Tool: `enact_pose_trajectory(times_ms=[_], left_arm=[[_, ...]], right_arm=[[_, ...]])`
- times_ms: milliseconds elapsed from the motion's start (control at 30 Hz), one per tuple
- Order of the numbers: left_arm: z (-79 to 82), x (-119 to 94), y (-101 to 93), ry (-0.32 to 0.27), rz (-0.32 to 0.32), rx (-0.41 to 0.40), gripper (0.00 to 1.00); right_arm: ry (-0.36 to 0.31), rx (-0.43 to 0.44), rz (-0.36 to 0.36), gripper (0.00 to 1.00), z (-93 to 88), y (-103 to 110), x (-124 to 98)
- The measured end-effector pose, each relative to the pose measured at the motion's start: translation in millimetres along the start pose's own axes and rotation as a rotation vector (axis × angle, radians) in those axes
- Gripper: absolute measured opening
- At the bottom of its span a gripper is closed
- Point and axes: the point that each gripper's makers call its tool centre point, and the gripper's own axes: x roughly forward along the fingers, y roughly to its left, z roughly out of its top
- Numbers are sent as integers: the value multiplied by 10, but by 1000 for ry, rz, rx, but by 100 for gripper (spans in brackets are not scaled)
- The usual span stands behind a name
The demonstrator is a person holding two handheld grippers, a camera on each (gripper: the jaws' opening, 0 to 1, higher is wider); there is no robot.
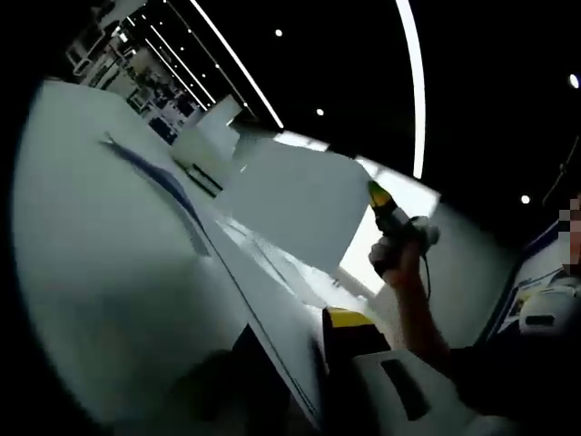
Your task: Organize the stack of printing papers by aligning and flattening the scattered papers on the table
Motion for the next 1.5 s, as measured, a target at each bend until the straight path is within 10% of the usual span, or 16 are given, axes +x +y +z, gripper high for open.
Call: enact_pose_trajectory(times_ms=[600,1500], left_arm=[[-8,14,-29,-3,-5,5,21],[-17,25,-55,-7,-5,1,22]], right_arm=[[-91,-117,153,0,528,850,-68],[-108,179,330,0,448,1307,-261]])
